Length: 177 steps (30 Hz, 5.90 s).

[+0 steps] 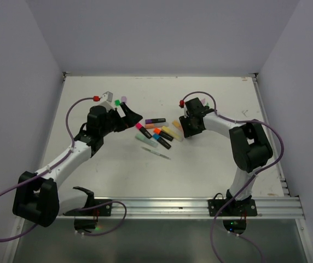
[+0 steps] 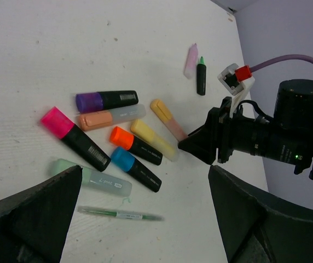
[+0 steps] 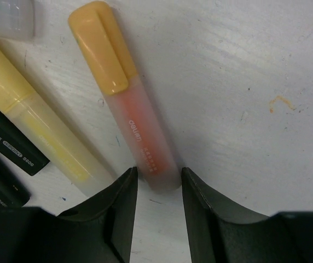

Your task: Open the pen caps

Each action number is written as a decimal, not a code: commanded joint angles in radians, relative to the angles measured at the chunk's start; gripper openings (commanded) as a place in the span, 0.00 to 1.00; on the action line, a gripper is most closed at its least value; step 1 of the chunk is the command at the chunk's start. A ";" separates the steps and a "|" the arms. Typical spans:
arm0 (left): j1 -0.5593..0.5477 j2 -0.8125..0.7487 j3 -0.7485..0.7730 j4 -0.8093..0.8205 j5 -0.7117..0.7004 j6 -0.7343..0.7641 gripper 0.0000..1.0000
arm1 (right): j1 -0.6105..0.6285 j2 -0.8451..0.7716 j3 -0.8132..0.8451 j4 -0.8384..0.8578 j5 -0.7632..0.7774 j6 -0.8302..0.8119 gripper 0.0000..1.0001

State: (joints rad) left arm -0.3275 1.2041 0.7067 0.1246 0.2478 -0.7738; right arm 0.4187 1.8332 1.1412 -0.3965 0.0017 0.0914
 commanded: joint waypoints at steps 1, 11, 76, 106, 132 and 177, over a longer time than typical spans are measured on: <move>0.004 0.002 -0.016 0.055 0.034 0.016 1.00 | 0.003 0.029 0.037 0.018 -0.078 -0.047 0.41; 0.005 0.005 -0.023 0.061 0.053 0.013 1.00 | 0.005 0.089 0.114 -0.004 -0.104 -0.062 0.44; -0.163 0.314 0.116 0.432 0.215 -0.168 0.55 | 0.253 -0.411 -0.057 0.205 -0.223 0.265 0.00; -0.183 0.328 0.096 0.466 0.241 -0.179 0.19 | 0.256 -0.462 -0.054 0.217 -0.198 0.300 0.00; -0.075 0.357 0.284 0.365 0.119 -0.240 0.00 | 0.347 -0.344 -0.142 0.212 -0.097 0.304 0.00; 0.324 0.834 0.677 -0.255 -0.208 0.199 0.00 | -0.347 0.231 0.388 0.033 0.219 0.176 0.00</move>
State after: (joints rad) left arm -0.0147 1.9949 1.3014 -0.1177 0.0383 -0.6109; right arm 0.0772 2.0327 1.4773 -0.3702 0.2008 0.2863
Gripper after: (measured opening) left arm 0.220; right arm 0.288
